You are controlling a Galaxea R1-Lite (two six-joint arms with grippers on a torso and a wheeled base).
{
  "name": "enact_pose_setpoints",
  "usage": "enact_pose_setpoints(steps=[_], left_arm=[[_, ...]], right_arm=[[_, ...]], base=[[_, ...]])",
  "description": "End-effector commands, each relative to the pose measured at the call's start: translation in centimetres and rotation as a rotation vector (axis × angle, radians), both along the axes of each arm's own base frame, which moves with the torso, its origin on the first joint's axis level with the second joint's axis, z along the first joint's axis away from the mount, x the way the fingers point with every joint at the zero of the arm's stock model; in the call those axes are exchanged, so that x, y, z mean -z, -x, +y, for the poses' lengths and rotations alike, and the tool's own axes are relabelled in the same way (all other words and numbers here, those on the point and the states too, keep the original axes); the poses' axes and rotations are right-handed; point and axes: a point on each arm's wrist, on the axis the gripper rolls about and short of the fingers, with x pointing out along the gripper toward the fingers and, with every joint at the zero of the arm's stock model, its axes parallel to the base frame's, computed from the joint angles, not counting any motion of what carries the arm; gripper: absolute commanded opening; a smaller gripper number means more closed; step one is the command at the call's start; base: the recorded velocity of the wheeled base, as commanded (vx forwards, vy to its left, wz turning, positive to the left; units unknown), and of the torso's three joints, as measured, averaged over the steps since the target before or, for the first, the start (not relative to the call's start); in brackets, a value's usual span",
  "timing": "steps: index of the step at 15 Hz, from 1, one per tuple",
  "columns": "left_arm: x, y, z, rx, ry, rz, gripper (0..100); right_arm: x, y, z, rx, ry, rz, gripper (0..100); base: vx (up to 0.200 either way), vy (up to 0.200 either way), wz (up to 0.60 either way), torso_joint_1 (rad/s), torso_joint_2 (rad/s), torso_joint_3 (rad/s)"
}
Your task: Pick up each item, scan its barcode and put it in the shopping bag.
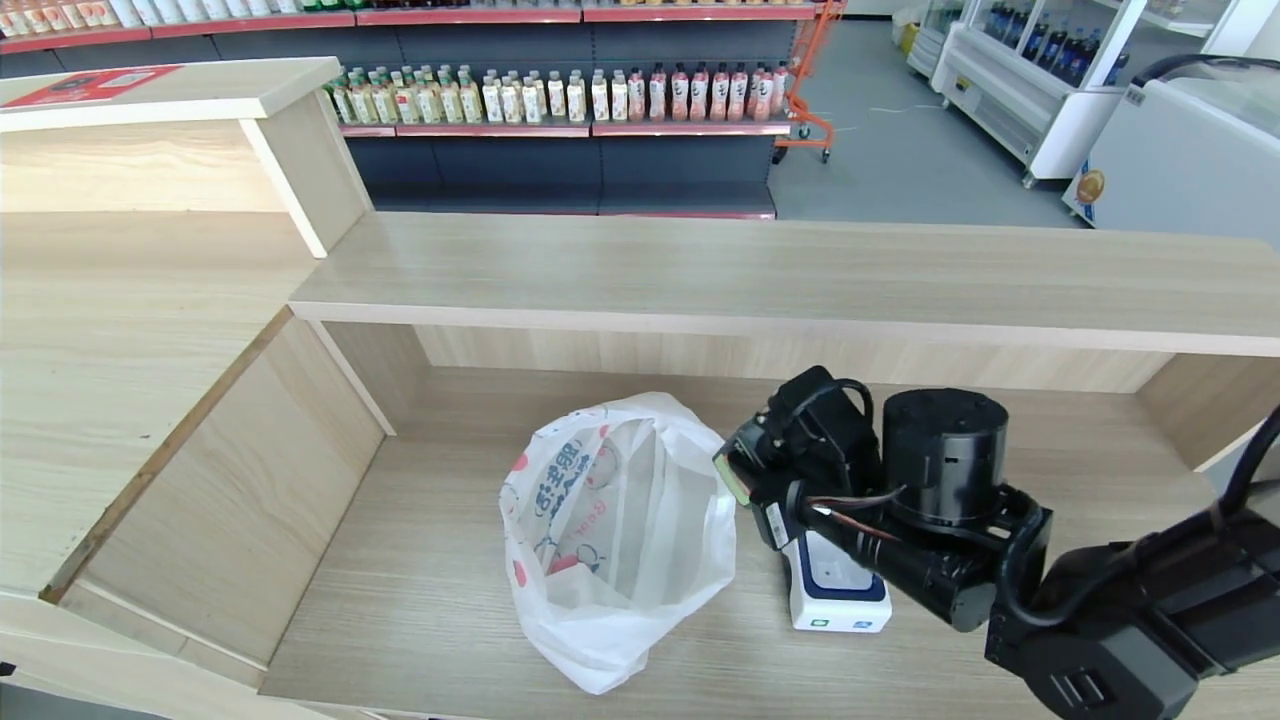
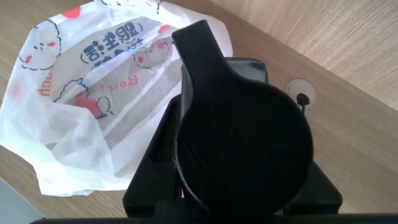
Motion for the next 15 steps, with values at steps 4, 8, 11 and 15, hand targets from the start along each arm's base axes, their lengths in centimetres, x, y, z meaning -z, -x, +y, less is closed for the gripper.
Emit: enact_pose_setpoints(steps=[4,8,11,15], left_arm=[[0.0,0.0,0.0,0.001,0.000,-0.001,100],[0.0,0.0,0.0,-0.002,0.000,-0.001,100],[0.0,0.0,0.0,-0.002,0.000,-0.001,100],[0.0,0.0,0.0,-0.002,0.000,-0.001,100]], right_arm=[[3.7,2.6,5.4,-0.081,0.056,0.039,0],[6.9,2.2,7.0,-0.088,0.110,0.030,0],[7.6,1.7,7.4,-0.096,0.137,-0.052,0],[8.8,0.5,8.5,-0.010,0.150,-0.195,0]], base=[[0.000,0.000,0.00,0.000,0.00,0.000],[0.000,0.000,0.00,0.000,0.00,0.000],[0.000,0.000,0.00,0.000,0.00,0.000],[0.000,0.000,0.00,0.000,0.00,0.000]])
